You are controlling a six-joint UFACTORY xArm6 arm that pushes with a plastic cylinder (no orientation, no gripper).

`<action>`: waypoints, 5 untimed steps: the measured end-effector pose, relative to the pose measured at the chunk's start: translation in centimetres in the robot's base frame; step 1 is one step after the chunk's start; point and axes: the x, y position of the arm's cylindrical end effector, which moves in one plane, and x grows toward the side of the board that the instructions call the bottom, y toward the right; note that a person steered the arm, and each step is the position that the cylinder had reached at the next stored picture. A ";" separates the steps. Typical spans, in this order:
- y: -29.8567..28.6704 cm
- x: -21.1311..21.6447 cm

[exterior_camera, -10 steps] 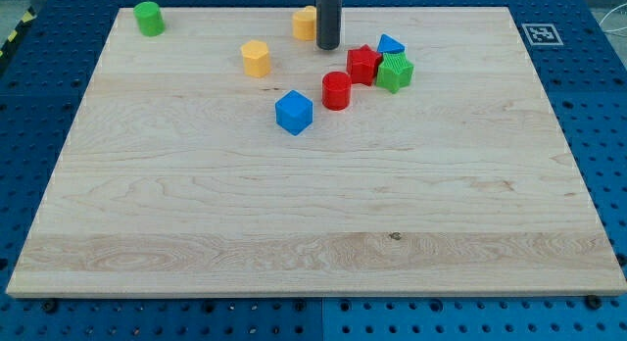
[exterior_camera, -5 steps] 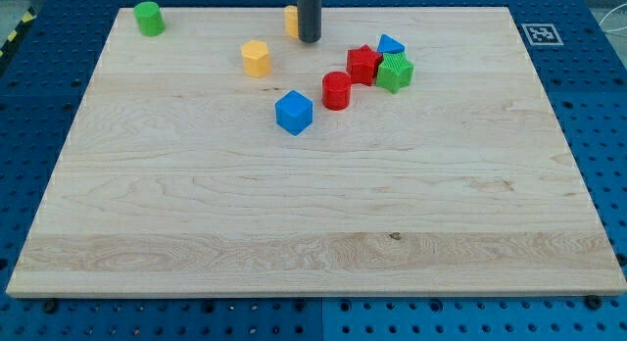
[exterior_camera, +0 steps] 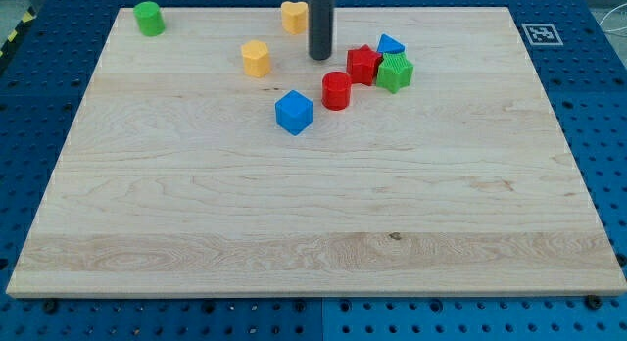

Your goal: Slide the yellow heart to the top center

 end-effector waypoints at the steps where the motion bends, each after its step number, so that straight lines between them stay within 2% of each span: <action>1: -4.5 -0.9; 3: -7.2 -6.6; 5: -4.8 -6.9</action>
